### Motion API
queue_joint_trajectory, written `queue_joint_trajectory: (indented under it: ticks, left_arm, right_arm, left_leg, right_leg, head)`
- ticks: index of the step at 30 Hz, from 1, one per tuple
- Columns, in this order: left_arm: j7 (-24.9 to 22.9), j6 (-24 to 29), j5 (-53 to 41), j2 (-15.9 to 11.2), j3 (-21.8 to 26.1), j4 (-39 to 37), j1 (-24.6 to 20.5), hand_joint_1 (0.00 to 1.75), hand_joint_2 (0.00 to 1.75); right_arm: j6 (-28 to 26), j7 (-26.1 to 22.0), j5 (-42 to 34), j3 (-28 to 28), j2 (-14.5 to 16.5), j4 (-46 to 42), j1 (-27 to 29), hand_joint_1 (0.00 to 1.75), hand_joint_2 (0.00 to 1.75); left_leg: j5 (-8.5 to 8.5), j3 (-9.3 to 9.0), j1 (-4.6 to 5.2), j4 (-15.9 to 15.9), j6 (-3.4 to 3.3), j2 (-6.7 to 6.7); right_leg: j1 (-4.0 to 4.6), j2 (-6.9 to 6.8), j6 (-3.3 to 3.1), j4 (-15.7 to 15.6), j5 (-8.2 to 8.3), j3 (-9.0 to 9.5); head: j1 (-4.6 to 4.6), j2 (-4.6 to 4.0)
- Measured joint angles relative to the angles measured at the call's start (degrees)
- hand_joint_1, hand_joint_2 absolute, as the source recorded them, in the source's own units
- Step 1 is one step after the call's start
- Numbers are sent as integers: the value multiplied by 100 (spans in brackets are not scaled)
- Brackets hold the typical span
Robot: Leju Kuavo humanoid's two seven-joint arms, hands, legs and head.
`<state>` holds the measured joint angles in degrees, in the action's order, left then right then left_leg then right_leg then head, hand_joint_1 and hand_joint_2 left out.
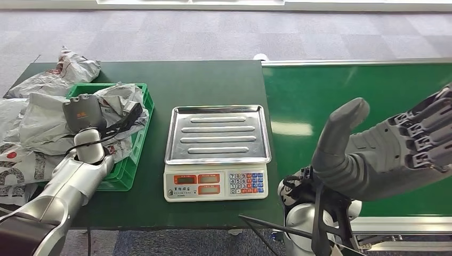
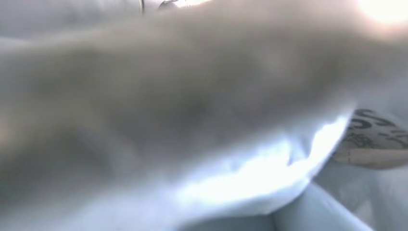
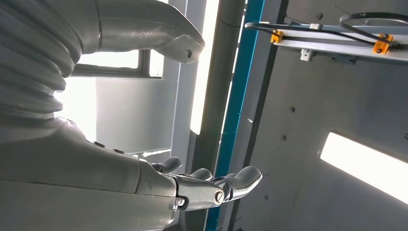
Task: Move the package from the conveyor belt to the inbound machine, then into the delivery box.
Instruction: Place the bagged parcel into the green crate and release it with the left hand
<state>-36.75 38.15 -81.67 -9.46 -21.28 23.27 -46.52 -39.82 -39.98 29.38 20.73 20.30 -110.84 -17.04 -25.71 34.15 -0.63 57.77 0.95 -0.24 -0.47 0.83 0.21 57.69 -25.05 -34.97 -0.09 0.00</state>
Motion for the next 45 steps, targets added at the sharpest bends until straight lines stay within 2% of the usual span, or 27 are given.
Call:
queue_joint_trajectory:
  ticks: [1,3,4,5,7,9,12,16,18,20,23,27,34,36,38,42,45]
  left_arm:
    - [-27,57,57,-45,92,16,36,157,175]
    - [35,125,183,-133,401,192,187,70,175]
    - [161,133,214,-161,628,362,302,27,131]
    - [389,137,197,-163,920,584,436,0,87]
    - [1107,157,69,-84,1689,1107,691,0,0]
    - [2123,178,1,109,2675,1654,852,0,0]
    - [4127,188,391,547,4278,2422,861,0,0]
    - [6426,191,1310,1183,5879,3108,648,0,0]
    - [7282,191,1997,1484,6397,3320,512,0,0]
    - [7610,191,2524,1718,6646,3497,433,0,0]
    - [7681,191,3208,2007,6648,3844,430,0,0]
    - [7703,191,4022,2315,6264,4357,545,0,0]
    - [7694,146,4587,2516,5676,4746,701,0,0]
    - [7573,-136,5095,2513,5310,4781,810,0,0]
    - [7317,-690,5655,2507,4776,4924,1015,0,0]
    - [7080,-2049,6792,2470,3448,5531,1688,0,175]
    - [7342,-3223,7667,2416,2531,6114,2371,0,175]
  right_arm:
    - [0,0,4,-1,-1,0,3,0,175]
    - [0,0,16,-1,-3,0,9,0,175]
    - [0,0,23,-1,-4,0,12,0,175]
    - [0,0,31,-1,-5,0,14,0,175]
    - [0,0,40,-3,-7,0,20,0,175]
    - [0,0,41,-7,-11,0,34,0,175]
    - [-1,0,43,-22,-17,0,56,0,175]
    - [-2,0,50,-52,-19,0,61,0,175]
    - [-2,0,60,-72,-19,0,64,0,175]
    - [-2,0,71,-91,-19,0,68,0,175]
    - [-2,0,98,-122,-19,-1,78,0,175]
    - [-1,0,128,-186,-19,-4,92,0,175]
    - [-1,1,145,-291,-23,-34,116,0,175]
    - [-2,1,122,-323,-27,-85,134,0,175]
    - [-2,-1,18,-346,-31,-124,156,0,175]
    - [9,-2,-688,-207,-70,-61,201,0,175]
    - [303,7,-1735,116,-241,112,390,0,175]
  left_leg:
    - [-1,-1,0,0,2,5]
    - [-4,-4,0,0,6,17]
    - [-5,-5,0,0,7,22]
    - [-5,-5,0,0,7,24]
    - [-5,-1,0,0,8,26]
    - [-5,4,0,1,8,33]
    - [-6,7,1,1,8,44]
    - [-7,8,2,2,9,35]
    - [-6,8,2,2,9,23]
    - [-6,8,1,2,9,18]
    - [-6,7,2,2,9,16]
    - [-6,7,2,2,9,12]
    - [-6,5,2,2,9,13]
    - [-6,6,2,2,9,11]
    - [-6,7,2,2,9,9]
    - [-11,10,5,2,4,10]
    - [-18,12,8,2,-1,7]
  right_leg:
    - [0,4,0,0,0,-1]
    - [0,14,-1,1,0,-5]
    - [0,19,-1,1,0,-8]
    - [0,21,-1,1,0,-12]
    - [0,25,-1,1,0,-20]
    - [0,31,-2,0,1,-27]
    - [-1,41,-4,0,4,-31]
    - [-1,32,-4,0,5,-30]
    - [-1,19,-4,0,4,-24]
    - [-1,13,-4,0,4,-21]
    - [-1,13,-4,0,5,-20]
    - [-2,10,-4,0,5,-18]
    - [-1,11,-4,-1,5,-20]
    - [-1,10,-4,-1,5,-18]
    - [-2,9,-3,-1,5,-16]
    - [-5,8,-1,-1,2,-12]
    - [-9,7,7,-1,-5,-12]
  head:
    - [0,0]
    - [0,0]
    - [0,0]
    - [0,0]
    - [0,0]
    - [0,0]
    - [1,0]
    - [-1,0]
    - [0,0]
    - [0,0]
    - [1,0]
    - [0,0]
    - [0,0]
    - [-1,0]
    - [0,0]
    - [1,0]
    - [0,0]
